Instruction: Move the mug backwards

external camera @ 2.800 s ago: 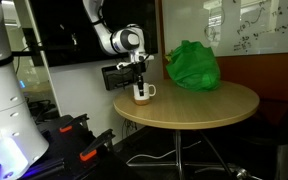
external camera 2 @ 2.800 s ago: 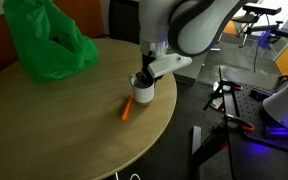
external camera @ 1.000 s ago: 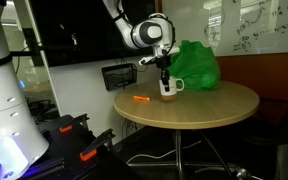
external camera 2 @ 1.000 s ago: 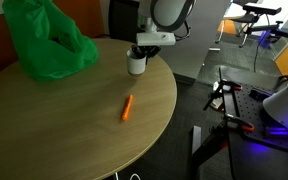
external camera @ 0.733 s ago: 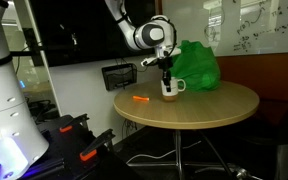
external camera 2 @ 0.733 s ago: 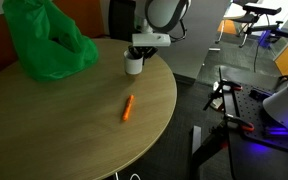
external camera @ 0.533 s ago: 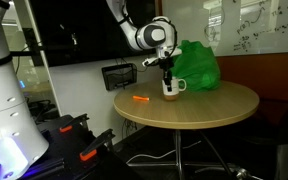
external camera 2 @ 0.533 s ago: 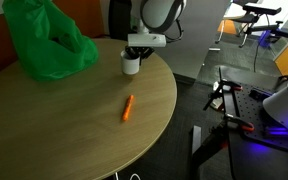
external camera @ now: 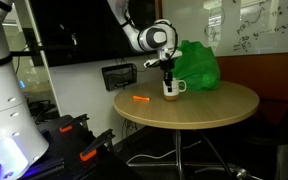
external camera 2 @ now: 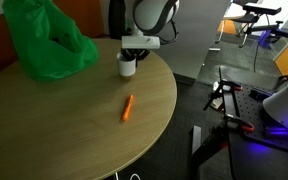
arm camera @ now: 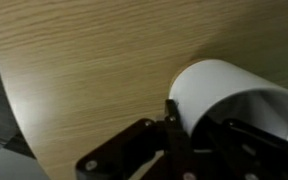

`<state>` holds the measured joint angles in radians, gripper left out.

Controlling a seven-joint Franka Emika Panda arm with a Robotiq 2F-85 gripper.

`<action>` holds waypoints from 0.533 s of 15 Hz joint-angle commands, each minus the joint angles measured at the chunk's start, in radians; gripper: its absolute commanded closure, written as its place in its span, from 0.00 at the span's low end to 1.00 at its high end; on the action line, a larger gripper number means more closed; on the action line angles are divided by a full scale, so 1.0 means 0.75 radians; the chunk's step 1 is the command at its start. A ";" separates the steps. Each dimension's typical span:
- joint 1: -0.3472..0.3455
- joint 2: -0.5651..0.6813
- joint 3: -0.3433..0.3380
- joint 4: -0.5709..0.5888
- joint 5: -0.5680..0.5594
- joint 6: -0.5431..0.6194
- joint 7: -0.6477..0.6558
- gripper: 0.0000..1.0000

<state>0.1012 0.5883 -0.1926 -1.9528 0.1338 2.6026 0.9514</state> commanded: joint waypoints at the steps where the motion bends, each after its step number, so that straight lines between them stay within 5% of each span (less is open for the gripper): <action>1: 0.014 0.003 -0.014 0.030 0.014 -0.045 0.041 0.64; 8: 0.001 -0.091 -0.004 0.003 0.012 -0.078 0.001 0.13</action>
<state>0.1012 0.5752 -0.1954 -1.9313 0.1343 2.6018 0.9526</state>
